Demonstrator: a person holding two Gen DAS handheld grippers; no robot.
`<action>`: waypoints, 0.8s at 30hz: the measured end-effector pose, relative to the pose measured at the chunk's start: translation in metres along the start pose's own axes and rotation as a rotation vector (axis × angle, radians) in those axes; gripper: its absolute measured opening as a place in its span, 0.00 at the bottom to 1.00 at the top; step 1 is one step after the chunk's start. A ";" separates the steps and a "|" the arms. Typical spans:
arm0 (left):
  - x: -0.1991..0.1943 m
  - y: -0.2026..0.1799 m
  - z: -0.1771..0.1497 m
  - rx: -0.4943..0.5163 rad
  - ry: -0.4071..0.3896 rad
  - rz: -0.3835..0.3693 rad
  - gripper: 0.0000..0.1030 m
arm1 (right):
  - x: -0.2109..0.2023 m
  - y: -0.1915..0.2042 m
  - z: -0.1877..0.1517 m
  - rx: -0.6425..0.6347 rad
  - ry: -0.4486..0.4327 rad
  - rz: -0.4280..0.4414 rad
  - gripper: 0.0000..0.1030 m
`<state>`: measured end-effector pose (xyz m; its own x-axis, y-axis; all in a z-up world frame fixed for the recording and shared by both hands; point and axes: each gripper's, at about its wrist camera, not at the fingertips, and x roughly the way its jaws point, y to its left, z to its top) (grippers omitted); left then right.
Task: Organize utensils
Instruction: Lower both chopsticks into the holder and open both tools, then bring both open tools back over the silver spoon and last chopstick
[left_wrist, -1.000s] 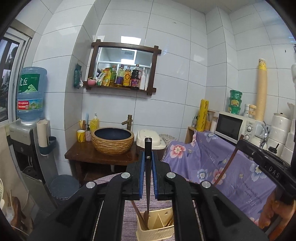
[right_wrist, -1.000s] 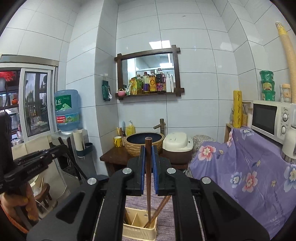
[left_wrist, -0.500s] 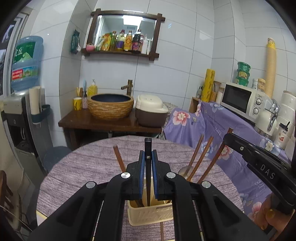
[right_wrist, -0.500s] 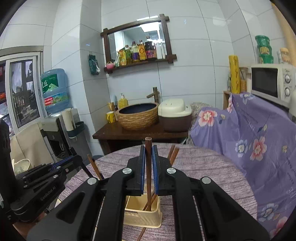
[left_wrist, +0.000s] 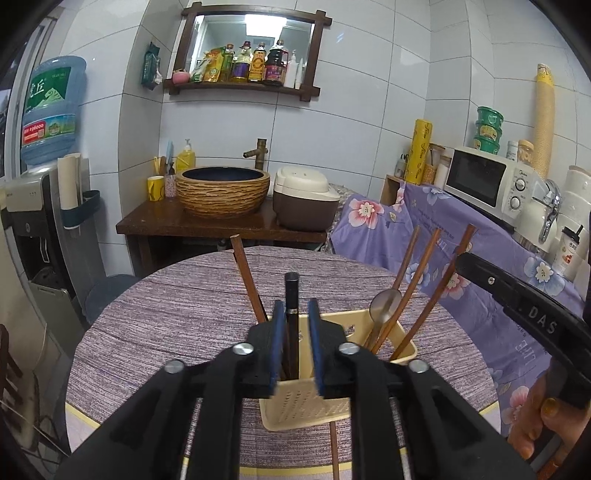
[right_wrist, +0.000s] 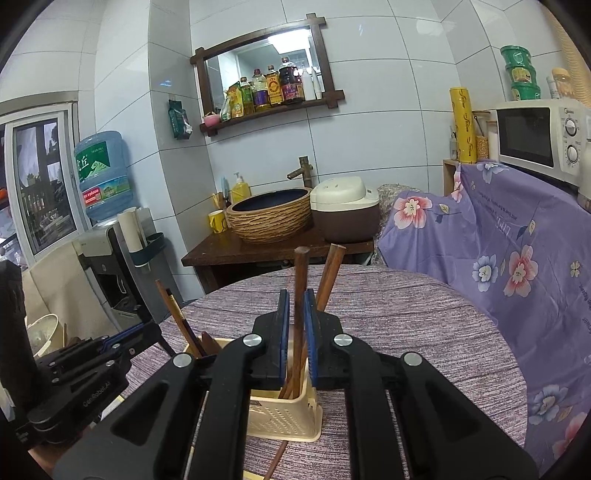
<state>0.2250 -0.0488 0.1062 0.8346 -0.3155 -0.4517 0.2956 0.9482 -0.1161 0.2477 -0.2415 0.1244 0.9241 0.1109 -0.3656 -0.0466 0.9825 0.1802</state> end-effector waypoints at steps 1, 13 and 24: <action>-0.005 0.000 -0.002 0.006 -0.012 0.009 0.35 | -0.003 0.001 -0.002 -0.009 -0.005 -0.004 0.15; -0.044 0.017 -0.045 0.005 -0.030 0.077 0.63 | -0.050 0.013 -0.046 -0.079 -0.048 -0.036 0.66; -0.024 0.015 -0.140 0.014 0.233 0.051 0.60 | -0.027 -0.006 -0.143 -0.052 0.193 -0.108 0.71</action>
<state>0.1444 -0.0217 -0.0086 0.7194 -0.2484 -0.6486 0.2633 0.9617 -0.0763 0.1688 -0.2291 0.0021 0.8355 0.0267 -0.5489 0.0243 0.9960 0.0855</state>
